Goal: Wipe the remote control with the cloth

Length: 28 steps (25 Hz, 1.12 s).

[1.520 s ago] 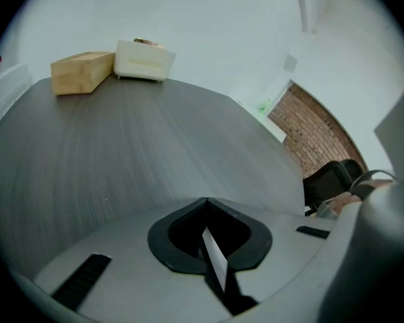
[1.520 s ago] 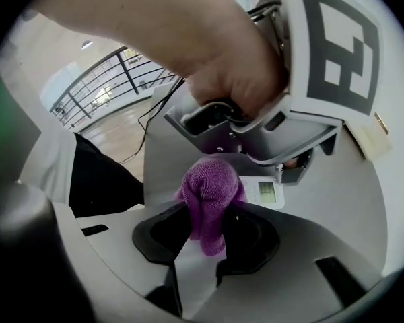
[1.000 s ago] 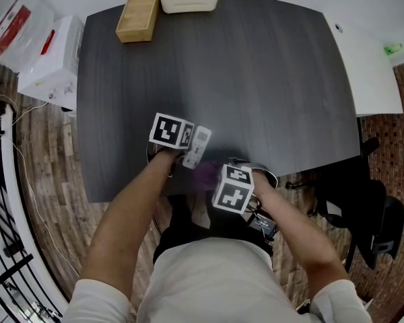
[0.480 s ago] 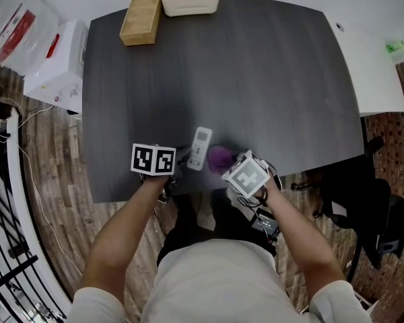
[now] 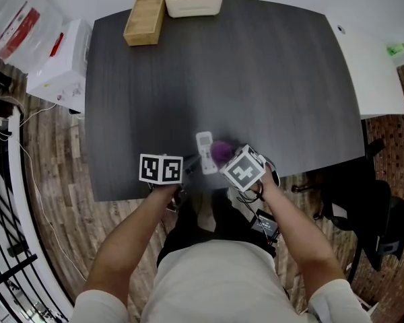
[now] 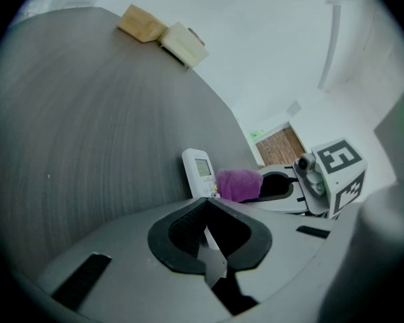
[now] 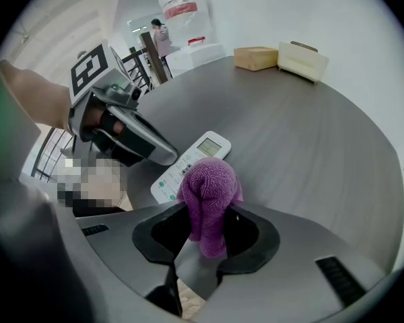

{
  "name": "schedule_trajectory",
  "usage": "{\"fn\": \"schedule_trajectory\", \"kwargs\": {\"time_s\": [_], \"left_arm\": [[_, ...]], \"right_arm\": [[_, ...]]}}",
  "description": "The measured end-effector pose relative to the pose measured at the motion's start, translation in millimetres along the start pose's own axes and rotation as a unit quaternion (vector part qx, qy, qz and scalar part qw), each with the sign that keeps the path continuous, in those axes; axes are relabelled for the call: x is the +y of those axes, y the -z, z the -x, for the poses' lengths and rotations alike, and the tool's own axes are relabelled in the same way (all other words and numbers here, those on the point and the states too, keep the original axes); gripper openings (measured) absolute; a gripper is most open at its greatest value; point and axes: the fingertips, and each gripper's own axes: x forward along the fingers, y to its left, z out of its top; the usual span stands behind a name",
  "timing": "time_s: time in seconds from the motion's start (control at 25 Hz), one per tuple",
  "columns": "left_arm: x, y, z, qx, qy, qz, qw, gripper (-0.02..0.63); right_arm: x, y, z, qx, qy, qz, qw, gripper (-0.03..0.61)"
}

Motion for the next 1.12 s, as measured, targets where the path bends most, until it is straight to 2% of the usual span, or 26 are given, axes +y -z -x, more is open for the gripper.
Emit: {"fn": "schedule_trajectory", "kwargs": {"time_s": [0.16,0.28,0.36,0.44,0.56,0.72,0.8,0.96,1.12], "left_arm": [[1.9,-1.9,9.0,0.013,-0.004,-0.035,0.9993,0.005],[12.9,-33.7,26.4,-0.012,-0.037,-0.085,0.9956,0.005],[17.8,-60.6,31.2,-0.023,-0.065,-0.127,0.9895,0.005],[18.6,-80.6,25.3,-0.014,-0.093,-0.180,0.9792,0.005],[14.2,-88.2,3.6,0.031,-0.125,-0.261,0.9567,0.005],[8.2,-76.1,-19.4,0.093,-0.142,-0.338,0.9256,0.006],[9.7,-74.0,-22.6,0.100,-0.149,-0.355,0.9173,0.005],[8.5,-74.6,-24.2,0.092,-0.153,-0.360,0.9155,0.005],[-5.5,-67.6,-40.4,0.091,-0.145,-0.383,0.9076,0.003]], "right_arm": [[0.7,3.7,1.8,0.000,-0.002,0.000,1.000,0.124],[-2.2,1.5,18.0,-0.015,0.006,-0.005,1.000,0.124],[5.1,-7.9,32.6,-0.029,0.004,-0.001,1.000,0.123],[23.4,-20.4,38.1,-0.035,-0.013,0.025,0.999,0.124],[49.3,-28.2,22.4,-0.012,-0.038,0.066,0.997,0.124],[51.5,-25.2,2.5,0.007,-0.046,0.043,0.998,0.124],[44.8,-22.4,-5.7,0.001,-0.041,0.035,0.999,0.124],[41.3,-19.8,-3.5,-0.007,-0.059,0.013,0.998,0.124],[31.8,-5.0,8.3,-0.007,-0.060,-0.019,0.998,0.124]]}}
